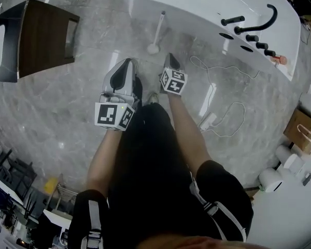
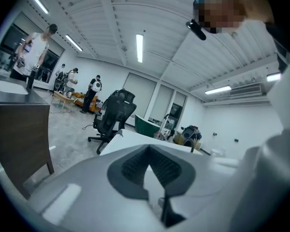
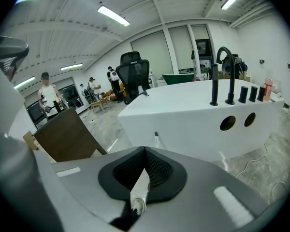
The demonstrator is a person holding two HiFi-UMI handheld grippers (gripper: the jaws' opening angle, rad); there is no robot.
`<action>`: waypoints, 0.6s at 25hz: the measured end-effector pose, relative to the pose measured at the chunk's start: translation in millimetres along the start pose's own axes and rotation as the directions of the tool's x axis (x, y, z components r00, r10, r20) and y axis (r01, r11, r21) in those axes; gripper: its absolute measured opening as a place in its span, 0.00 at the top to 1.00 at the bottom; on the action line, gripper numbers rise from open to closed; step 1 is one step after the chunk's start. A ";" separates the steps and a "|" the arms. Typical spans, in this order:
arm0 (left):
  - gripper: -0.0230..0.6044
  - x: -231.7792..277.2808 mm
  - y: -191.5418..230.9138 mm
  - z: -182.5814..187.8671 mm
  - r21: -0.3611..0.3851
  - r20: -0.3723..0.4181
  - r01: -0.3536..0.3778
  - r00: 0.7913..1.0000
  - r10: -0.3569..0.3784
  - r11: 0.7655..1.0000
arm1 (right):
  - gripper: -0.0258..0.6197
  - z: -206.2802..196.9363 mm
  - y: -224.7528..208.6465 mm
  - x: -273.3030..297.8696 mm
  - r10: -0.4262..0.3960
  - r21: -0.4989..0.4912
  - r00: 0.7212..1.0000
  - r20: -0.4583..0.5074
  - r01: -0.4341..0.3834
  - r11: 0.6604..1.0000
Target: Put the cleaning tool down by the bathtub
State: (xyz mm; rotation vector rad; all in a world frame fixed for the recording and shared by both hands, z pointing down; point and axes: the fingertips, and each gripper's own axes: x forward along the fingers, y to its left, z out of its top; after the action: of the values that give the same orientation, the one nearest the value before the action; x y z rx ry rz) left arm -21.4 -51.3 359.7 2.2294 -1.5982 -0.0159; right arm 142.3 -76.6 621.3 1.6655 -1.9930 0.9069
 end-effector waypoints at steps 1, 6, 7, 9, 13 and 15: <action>0.95 -7.4 -5.1 4.9 0.001 0.007 -0.005 1.000 0.005 1.000 | 0.96 4.7 1.7 -11.3 0.008 -0.003 1.000 0.007 -0.007 1.000; 0.95 -43.7 -23.9 24.0 -0.005 0.030 -0.028 0.999 0.028 1.000 | 0.96 30.9 15.0 -66.8 0.046 -0.021 0.998 0.049 -0.045 0.999; 0.95 -50.2 -27.3 26.8 -0.006 0.031 -0.030 0.999 0.030 1.000 | 0.96 35.2 17.9 -77.7 0.051 -0.022 0.997 0.056 -0.050 0.999; 0.95 -62.7 -33.8 33.2 -0.006 0.036 -0.035 0.999 0.035 0.999 | 0.96 43.0 24.1 -98.2 0.063 -0.028 0.996 0.068 -0.061 0.998; 0.95 -85.0 -43.9 48.5 0.002 0.051 -0.040 0.998 0.040 0.999 | 0.96 56.4 37.4 -133.2 0.086 -0.039 0.992 0.089 -0.082 0.996; 0.95 -94.4 -46.7 54.3 0.005 0.052 -0.040 0.998 0.040 0.999 | 0.96 61.9 43.7 -149.4 0.093 -0.045 0.991 0.100 -0.089 0.995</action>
State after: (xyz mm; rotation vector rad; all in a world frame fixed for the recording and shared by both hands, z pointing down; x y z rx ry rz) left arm -24.5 30.6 274.2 2.2181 -1.6723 -0.0589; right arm 139.4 -8.2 468.4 1.6402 -2.1566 0.8216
